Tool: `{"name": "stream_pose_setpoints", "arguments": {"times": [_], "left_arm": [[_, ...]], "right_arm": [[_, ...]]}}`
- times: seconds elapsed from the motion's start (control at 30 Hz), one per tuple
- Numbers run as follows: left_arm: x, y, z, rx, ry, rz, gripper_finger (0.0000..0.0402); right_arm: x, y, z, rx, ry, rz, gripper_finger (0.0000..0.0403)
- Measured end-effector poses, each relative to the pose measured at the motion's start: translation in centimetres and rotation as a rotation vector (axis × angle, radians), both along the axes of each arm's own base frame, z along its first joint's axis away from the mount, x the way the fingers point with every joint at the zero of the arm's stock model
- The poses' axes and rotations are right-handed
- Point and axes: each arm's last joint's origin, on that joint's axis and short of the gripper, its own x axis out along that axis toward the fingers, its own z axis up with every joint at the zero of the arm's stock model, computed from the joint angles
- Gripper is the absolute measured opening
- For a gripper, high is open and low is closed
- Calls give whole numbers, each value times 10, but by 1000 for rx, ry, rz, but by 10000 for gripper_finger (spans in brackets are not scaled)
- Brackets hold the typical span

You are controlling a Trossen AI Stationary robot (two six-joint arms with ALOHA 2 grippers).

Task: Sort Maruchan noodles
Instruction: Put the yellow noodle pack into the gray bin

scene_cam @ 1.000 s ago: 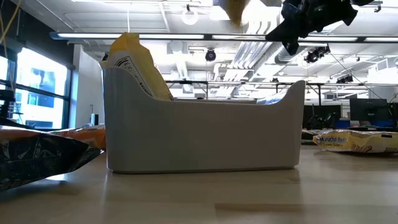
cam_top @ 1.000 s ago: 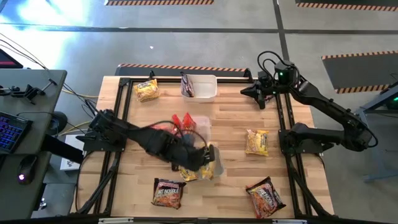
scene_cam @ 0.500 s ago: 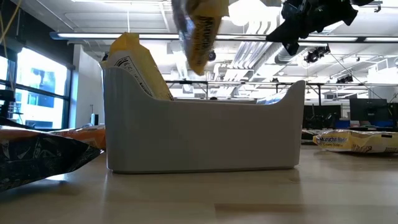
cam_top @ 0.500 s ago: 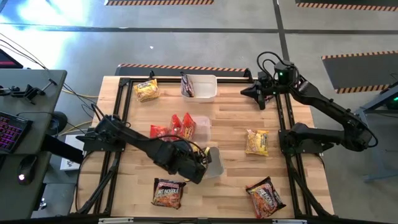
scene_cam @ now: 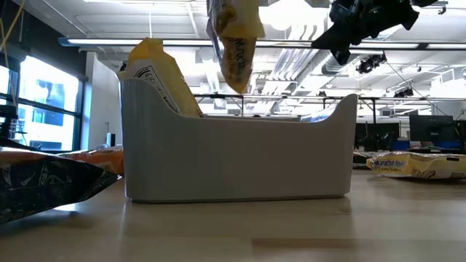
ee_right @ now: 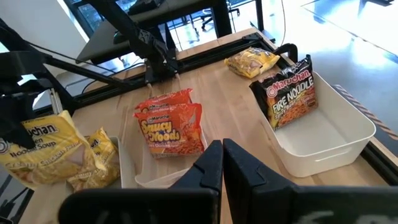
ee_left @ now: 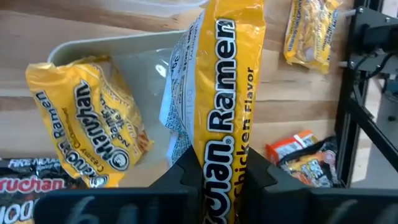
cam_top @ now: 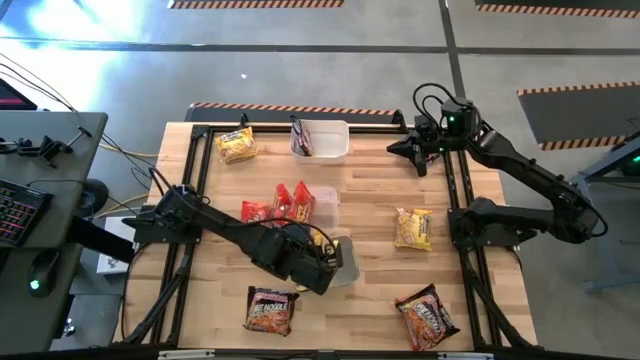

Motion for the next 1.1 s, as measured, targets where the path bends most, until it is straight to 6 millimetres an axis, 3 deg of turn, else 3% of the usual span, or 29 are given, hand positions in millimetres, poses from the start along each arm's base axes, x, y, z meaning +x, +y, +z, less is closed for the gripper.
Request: {"name": "stream_pose_setpoints", "arguments": {"times": [0.47, 1.1], "left_arm": [[19, -9, -46, 29, 97, 48, 35], [14, -7, -54, 109, 190, 27, 35]], "right_arm": [[0, 0, 0, 6, 1, -1, 2], [0, 0, 0, -1, 3, 1, 2]]}}
